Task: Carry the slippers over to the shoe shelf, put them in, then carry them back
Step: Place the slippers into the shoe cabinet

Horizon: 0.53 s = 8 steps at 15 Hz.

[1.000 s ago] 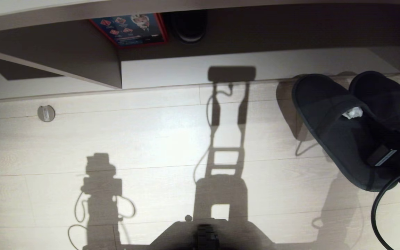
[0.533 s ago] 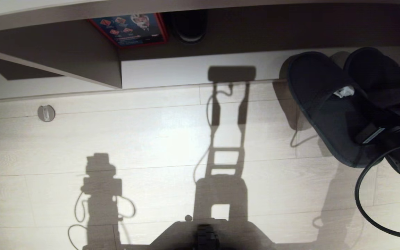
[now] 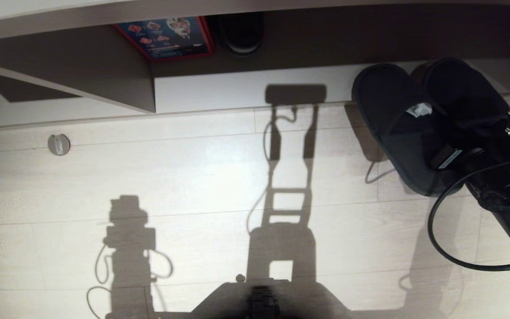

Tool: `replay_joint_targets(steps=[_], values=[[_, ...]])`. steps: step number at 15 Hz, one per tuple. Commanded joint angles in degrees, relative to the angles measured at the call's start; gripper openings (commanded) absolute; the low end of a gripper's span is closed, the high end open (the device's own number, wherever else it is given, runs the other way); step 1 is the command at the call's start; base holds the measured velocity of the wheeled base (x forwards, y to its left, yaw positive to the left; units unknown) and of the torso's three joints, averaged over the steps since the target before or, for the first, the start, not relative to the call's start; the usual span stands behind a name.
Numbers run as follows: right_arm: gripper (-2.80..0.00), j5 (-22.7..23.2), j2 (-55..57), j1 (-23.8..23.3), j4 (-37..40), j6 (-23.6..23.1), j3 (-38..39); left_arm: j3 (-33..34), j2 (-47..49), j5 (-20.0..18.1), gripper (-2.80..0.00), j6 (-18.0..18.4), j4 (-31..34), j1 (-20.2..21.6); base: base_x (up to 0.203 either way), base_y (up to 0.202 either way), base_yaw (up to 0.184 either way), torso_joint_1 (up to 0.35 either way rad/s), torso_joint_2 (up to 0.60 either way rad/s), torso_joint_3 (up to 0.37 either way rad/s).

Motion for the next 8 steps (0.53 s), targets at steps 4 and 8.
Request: replay_joint_targets(steps=[4, 8], values=[[-2.80, -0.02, 3.68, 0.02, -0.50, -0.33, -7.27, 0.07, 0.00, 0.01, -2.80, -0.01, -0.02, 0.02, 0.000, 0.000, 0.000, 0.000, 0.00, 0.000], [-2.80, 0.01, 5.09, 0.11, -0.50, -0.77, -11.33, 0.07, 0.00, 0.01, -2.80, -0.01, -0.02, 0.02, 0.000, 0.000, 0.000, 0.000, 0.00, 0.000]])
